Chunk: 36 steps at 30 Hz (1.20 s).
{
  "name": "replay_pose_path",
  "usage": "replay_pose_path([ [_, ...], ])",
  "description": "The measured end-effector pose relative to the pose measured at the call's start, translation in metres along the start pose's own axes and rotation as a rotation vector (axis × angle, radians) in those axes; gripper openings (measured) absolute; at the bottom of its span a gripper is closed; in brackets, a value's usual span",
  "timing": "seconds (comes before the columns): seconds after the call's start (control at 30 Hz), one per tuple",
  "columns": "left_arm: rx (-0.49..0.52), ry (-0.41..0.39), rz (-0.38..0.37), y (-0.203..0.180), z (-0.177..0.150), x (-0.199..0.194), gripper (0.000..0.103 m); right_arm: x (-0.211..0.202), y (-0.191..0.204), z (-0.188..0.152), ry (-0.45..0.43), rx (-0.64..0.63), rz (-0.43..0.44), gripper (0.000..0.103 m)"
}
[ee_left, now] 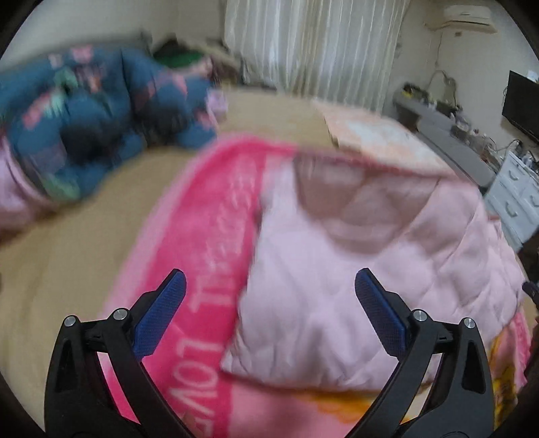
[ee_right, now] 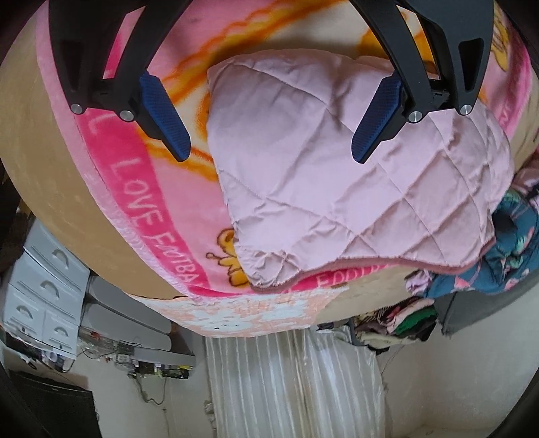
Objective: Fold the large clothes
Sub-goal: 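Grasp the folded jacket edge with both tools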
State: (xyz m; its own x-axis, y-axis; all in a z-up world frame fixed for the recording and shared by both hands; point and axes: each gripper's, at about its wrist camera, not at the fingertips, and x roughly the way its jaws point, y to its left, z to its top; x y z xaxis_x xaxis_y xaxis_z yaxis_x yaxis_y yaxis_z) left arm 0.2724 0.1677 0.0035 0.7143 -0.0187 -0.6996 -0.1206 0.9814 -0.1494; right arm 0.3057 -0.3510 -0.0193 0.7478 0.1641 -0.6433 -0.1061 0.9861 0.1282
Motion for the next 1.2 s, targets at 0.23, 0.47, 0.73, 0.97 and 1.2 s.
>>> replay_pose_path([
  [0.23,0.022,0.029,-0.100,0.001,-0.013,0.034,0.094,0.015,-0.003,-0.010,0.019,-0.010,0.034,0.095],
  [0.47,0.012,-0.004,-0.078,-0.011,-0.009,0.038,0.017,0.017,0.009,-0.009,-0.010,-0.052,0.005,0.037],
  [0.73,0.053,-0.188,-0.015,-0.025,0.041,0.003,0.010,-0.017,0.027,0.051,-0.208,-0.098,0.015,0.019],
  [0.97,0.073,-0.172,0.073,-0.038,0.081,0.029,0.010,0.030,0.030,0.108,-0.203,-0.071,-0.045,0.019],
  [1.2,0.077,-0.091,0.151,-0.034,0.078,0.082,0.010,0.095,0.027,0.102,-0.105,-0.019,-0.124,0.019],
])
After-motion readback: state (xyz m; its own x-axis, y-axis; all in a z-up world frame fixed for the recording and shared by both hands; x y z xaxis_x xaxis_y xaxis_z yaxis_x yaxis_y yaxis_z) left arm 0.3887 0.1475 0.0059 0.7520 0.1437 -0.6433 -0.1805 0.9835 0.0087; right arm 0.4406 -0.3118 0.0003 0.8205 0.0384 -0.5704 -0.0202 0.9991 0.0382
